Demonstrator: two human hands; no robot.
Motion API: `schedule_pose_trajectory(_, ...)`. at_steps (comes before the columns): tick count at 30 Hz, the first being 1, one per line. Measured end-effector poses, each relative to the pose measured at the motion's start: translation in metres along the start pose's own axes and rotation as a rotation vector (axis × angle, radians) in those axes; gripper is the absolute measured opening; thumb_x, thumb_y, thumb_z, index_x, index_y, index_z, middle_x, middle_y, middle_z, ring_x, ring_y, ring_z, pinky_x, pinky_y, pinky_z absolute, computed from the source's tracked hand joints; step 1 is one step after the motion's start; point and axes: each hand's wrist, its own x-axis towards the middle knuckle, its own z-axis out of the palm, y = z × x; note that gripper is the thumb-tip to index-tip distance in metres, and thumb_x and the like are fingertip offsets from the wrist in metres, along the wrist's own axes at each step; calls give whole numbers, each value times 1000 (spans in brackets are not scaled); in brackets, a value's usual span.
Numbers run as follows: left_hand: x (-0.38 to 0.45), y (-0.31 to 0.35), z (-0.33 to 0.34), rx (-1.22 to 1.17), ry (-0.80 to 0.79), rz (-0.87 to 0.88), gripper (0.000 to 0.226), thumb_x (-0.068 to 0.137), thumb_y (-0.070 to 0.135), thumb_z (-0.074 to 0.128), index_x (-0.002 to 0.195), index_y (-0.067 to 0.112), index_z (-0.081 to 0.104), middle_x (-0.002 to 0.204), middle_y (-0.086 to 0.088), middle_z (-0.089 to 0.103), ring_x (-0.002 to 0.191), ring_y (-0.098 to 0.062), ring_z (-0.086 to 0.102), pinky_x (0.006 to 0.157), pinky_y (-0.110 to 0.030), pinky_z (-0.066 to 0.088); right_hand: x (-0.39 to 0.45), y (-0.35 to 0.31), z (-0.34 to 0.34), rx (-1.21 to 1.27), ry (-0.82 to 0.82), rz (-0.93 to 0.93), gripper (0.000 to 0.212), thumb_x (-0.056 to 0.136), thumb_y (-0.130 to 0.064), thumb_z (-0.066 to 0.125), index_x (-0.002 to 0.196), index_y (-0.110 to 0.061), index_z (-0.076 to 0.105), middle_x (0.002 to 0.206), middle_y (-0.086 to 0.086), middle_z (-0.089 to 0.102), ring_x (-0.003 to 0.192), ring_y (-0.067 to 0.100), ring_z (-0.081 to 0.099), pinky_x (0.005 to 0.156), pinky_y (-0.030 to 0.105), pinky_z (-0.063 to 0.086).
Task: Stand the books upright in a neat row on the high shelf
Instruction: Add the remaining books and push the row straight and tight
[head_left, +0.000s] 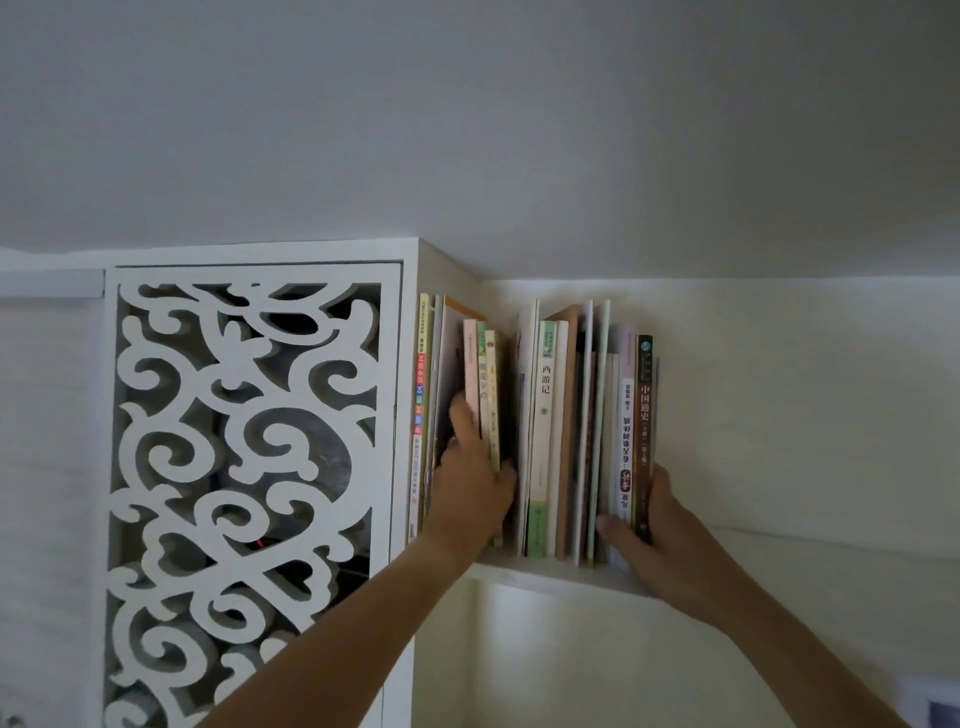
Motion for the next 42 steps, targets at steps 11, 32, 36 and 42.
schedule_pose_trajectory(11,-59,53,-47,290,226,33,52,100,23,49,145,16,24,99,-2,66,61,-15,63,51,-34,59,9,-1,17,-36,41,-39,86,87,-55,68,152,-34,16,147,-15,47,129,7,53,102,25,49)
schedule_pose_trajectory(32,-117,152,-95,185,373,232,53,94,23,52,140,24,26,115,0,68,70,-15,68,46,-28,56,10,-22,9,-176,137,48,43,101,-40,57,135,-18,43,119,5,69,73,5,62,51,6,43)
schedule_pose_trajectory(36,-118,152,-76,119,359,121,53,96,21,53,140,26,25,99,20,57,71,-10,64,53,-35,57,9,-18,4,-193,272,32,71,92,-31,69,146,-22,24,109,0,66,72,18,65,55,17,50)
schedule_pose_trajectory(42,-110,142,-35,79,309,43,47,97,18,51,137,26,28,107,14,56,76,-11,67,57,-34,61,1,-12,-5,-320,484,160,63,89,-36,74,131,-12,33,109,18,70,81,37,70,59,35,54)
